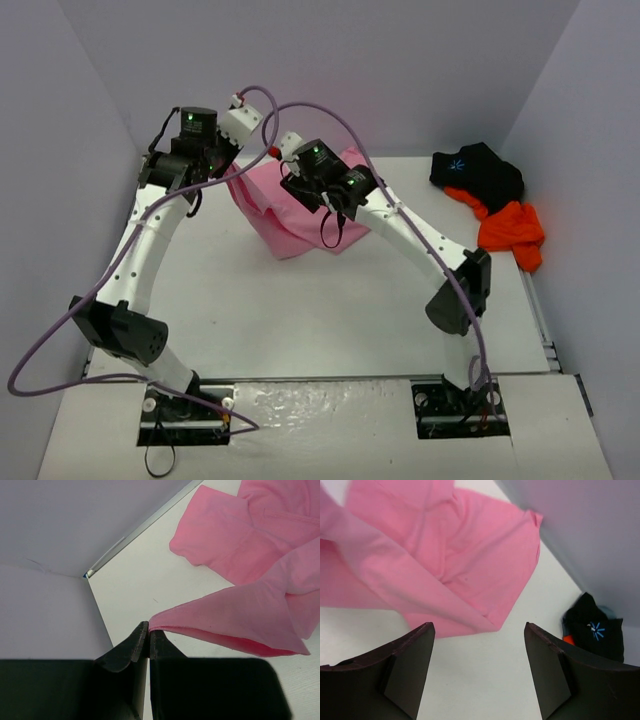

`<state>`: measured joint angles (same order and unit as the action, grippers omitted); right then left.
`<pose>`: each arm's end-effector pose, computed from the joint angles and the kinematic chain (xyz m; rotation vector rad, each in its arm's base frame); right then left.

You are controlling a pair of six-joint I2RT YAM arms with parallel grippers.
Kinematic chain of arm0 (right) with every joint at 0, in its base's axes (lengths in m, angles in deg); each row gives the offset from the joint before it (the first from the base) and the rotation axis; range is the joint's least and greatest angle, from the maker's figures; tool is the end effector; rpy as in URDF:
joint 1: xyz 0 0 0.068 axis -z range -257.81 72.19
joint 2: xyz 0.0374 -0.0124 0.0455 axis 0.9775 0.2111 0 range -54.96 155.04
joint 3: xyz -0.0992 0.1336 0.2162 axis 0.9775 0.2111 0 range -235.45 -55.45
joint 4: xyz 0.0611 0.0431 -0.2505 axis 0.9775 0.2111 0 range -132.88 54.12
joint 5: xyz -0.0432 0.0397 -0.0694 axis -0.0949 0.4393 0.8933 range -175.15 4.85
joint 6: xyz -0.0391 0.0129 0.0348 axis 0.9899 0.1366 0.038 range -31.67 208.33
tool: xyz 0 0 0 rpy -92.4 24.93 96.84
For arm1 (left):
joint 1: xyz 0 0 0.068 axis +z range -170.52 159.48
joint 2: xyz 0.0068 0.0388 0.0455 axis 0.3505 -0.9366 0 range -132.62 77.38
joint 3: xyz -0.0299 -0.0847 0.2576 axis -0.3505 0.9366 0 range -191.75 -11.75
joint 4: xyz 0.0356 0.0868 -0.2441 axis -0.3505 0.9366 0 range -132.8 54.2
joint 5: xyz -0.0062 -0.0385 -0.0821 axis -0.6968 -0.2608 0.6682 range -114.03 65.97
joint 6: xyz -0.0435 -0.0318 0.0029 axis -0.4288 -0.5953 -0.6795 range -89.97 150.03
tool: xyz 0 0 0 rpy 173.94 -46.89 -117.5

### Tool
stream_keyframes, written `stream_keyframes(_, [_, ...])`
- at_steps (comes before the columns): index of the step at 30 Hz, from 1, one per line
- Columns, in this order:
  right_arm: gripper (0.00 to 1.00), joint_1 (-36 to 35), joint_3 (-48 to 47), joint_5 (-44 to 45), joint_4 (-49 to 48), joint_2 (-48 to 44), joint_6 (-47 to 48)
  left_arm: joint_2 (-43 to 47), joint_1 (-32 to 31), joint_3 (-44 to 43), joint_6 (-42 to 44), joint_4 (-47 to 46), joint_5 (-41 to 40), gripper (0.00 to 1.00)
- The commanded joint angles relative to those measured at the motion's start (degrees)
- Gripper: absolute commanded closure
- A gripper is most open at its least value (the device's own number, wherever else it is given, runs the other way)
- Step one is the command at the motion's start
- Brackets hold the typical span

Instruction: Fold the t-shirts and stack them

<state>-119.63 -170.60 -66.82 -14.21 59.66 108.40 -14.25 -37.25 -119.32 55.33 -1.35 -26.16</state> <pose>0.3573 0.3048 0.3649 -0.8741 1.8391 -0.0923 0.3312 -0.0982 0.4552 0.7016 1.8921 0.1325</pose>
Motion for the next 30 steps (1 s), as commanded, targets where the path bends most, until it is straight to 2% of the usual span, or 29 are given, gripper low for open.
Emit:
stream_keyframes(1, [0.32, -1.86, 5.54, 0.31, -1.38, -9.40, -3.46, 1.72, -0.32, -3.39, 0.54, -3.57, -2.26, 1.00])
stream_keyframes(7, [0.37, -2.92, 20.52, -3.06, -5.78, -10.45, -5.81, 1.10, -0.41, -5.46, 0.13, -2.63, -2.46, 1.00])
stream_keyframes(11, [0.38, -4.97, 23.52, -1.61, -8.14, -7.57, -5.88, 1.29, -0.41, -6.64, 0.28, -2.04, -2.80, 1.00])
stream_keyframes(20, [0.40, -8.34, 18.30, 0.53, -9.38, -1.22, -6.15, 3.35, -0.32, -7.45, -0.38, -1.17, -2.29, 1.00])
stream_keyframes(30, [0.42, -9.51, 9.70, 6.30, -9.82, 10.43, -4.65, 5.67, -0.32, -7.41, -0.32, -0.25, -1.73, 1.00])
